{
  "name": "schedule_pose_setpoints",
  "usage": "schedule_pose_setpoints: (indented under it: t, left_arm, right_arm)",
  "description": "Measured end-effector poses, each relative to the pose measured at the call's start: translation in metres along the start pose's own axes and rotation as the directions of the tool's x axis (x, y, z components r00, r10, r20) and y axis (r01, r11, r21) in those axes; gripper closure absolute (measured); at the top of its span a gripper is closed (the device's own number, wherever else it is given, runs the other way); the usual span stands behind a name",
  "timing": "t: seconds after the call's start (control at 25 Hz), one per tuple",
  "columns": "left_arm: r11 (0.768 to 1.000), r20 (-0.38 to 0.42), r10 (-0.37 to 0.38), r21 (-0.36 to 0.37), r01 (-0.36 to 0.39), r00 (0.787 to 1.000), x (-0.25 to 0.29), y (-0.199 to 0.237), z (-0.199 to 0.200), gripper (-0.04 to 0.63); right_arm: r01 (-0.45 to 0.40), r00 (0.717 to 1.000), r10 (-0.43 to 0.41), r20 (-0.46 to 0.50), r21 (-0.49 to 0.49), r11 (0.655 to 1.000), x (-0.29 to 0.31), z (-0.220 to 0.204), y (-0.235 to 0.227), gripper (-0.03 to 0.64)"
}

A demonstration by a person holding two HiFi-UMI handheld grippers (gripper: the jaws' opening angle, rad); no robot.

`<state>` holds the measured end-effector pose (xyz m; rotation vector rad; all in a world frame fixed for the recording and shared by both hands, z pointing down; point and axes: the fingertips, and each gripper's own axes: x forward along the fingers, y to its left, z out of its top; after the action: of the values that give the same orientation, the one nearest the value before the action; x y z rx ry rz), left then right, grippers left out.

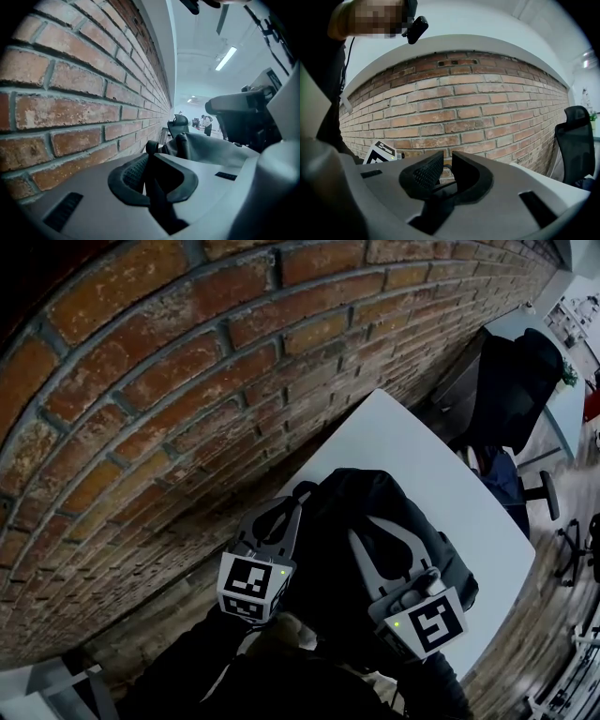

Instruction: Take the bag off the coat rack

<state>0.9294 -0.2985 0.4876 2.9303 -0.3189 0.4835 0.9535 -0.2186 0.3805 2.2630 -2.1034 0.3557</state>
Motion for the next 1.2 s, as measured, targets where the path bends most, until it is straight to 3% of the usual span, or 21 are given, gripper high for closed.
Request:
schedule_pose_setpoints:
  t: [0.68, 0.84, 1.2]
  left_arm:
    - [0.996, -0.076, 0.043, -0.069, -0.048, 0.996, 0.014, 0.030, -0.046, 0.554]
    - [0.992, -0.084, 0.101, -0.062, -0.106, 0.991, 0.006, 0.042, -0.048, 0.529]
    - [0.985, 0.062, 0.167, -0.058, -0.163, 0.984, -0.035, 0.034, 0.004, 0.522]
  right_arm:
    - [-0.004, 1.000, 0.004, 0.001, -0.016, 1.000, 0.011, 0.007, 0.001, 0.557]
    - [-0.014, 1.000, 0.014, 0.002, -0.018, 1.000, 0.013, 0.006, 0.005, 0.557]
    - [-0.053, 0.998, 0.054, 0.025, -0.028, 0.998, 0.010, 0.013, 0.022, 0.557]
